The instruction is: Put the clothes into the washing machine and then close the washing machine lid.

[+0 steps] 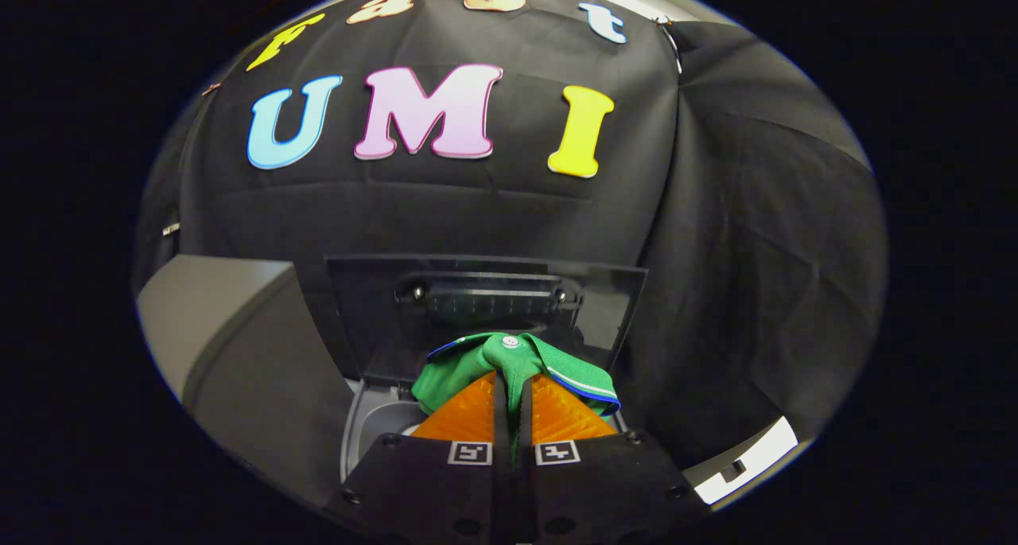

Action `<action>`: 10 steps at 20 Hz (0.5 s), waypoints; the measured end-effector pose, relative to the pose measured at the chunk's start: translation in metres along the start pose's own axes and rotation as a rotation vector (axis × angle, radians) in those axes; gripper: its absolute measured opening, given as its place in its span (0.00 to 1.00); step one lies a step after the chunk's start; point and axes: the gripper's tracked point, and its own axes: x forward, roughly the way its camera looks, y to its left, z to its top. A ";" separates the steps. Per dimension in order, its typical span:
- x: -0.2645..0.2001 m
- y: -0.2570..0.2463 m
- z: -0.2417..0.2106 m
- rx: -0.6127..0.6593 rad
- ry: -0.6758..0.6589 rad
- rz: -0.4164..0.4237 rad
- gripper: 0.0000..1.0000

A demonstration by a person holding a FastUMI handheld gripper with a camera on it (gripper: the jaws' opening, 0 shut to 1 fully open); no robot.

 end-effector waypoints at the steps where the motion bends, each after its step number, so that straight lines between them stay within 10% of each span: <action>1: 0.008 0.003 -0.013 0.003 0.016 0.009 0.05; 10: 0.066 0.013 -0.154 -0.086 0.297 0.065 0.05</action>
